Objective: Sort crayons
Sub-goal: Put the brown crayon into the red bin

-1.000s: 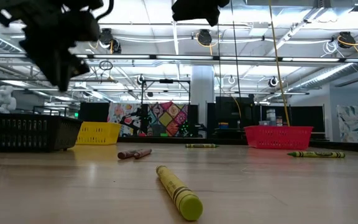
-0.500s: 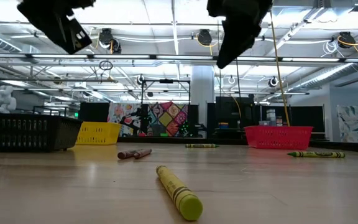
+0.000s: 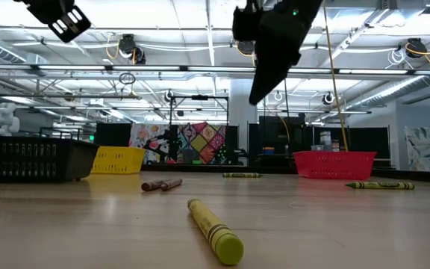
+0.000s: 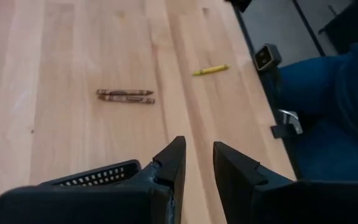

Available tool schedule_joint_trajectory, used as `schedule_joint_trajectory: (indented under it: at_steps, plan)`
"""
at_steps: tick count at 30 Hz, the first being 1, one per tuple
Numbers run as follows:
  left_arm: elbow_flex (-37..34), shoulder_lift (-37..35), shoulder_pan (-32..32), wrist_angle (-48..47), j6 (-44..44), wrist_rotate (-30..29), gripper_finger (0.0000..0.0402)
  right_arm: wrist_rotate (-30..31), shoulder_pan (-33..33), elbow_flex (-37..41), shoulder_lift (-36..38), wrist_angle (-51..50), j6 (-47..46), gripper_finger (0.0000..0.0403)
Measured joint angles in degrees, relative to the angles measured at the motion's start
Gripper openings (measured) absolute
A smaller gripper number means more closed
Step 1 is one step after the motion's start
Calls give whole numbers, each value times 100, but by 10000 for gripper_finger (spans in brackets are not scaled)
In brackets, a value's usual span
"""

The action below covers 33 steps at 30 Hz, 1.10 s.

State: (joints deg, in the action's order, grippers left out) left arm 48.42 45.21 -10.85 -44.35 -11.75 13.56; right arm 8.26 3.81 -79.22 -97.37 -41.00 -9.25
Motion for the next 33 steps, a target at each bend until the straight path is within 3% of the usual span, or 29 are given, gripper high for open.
schedule_joint_trajectory:
  at_steps: [8, 17, 25, 29, 33]
  plan:
    - [0, -15, -129, -188, -2, -18, 85, -978, 1, 0, -608, 926, 1463, 107]
    - [0, -14, -127, -175, -152, -55, 85, -1006, 0, 0, -1328, 2004, 2685, 107]
    - [0, -13, -127, -163, -148, -78, 85, -1012, 6, 4, -1599, 2407, 2900, 107]
    - [0, -13, -127, -163, -146, -472, 85, -1151, 5, 4, -1594, 2927, 2465, 107]
    - [0, -13, -123, -163, -219, -907, 85, -1133, -13, 4, -1592, 3567, 362, 107]
